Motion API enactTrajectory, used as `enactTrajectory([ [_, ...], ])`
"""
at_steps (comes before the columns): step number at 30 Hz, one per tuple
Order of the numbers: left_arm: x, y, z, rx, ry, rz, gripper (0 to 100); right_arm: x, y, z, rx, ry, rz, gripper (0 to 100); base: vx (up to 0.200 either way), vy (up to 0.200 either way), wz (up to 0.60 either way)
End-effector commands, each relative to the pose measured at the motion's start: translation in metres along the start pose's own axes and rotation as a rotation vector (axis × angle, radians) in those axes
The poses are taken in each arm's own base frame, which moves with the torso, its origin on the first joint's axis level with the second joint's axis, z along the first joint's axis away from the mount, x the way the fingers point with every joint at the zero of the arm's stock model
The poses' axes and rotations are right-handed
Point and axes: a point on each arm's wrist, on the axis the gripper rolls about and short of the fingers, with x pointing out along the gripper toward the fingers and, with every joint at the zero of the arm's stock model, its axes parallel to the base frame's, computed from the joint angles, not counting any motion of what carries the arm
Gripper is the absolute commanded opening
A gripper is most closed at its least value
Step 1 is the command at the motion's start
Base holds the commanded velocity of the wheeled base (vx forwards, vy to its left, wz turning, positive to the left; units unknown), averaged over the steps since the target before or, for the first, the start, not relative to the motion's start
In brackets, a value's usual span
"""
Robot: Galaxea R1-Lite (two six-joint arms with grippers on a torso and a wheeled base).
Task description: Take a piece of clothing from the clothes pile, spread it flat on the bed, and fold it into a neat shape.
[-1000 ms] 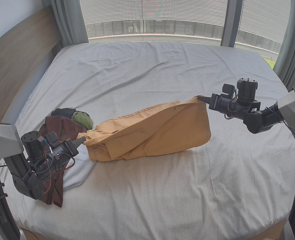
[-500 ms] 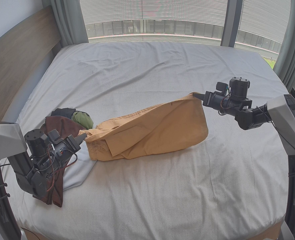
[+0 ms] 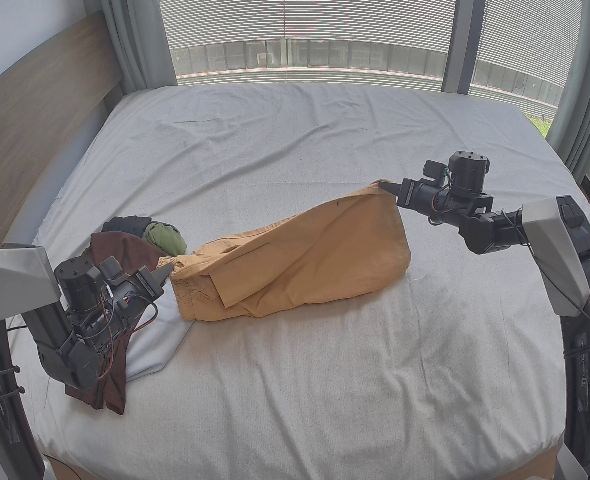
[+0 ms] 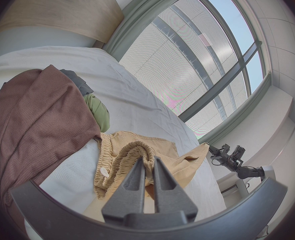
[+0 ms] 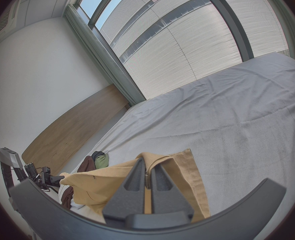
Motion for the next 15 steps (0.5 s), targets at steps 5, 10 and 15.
enactTrajectory([
  [5, 0.0026, 0.0053, -0.0038, -0.007, 0.011, 0.011, 0, 0.0097, -0.0003, -0.0024, -0.005, -0.004, 0.011, 0, 0.000, 0.000, 0.00],
  [10, 0.0039, 0.0063, -0.0035, -0.005, 0.009, 0.011, 0, 0.0114, -0.0024, -0.0056, -0.004, -0.004, 0.009, 0, 0.000, 0.000, 0.00],
  [15, 0.0070, 0.0105, -0.0053, -0.003, 0.009, 0.019, 100, 0.0146, -0.0026, -0.0066, -0.008, -0.008, 0.015, 0, 0.000, 0.000, 0.00],
])
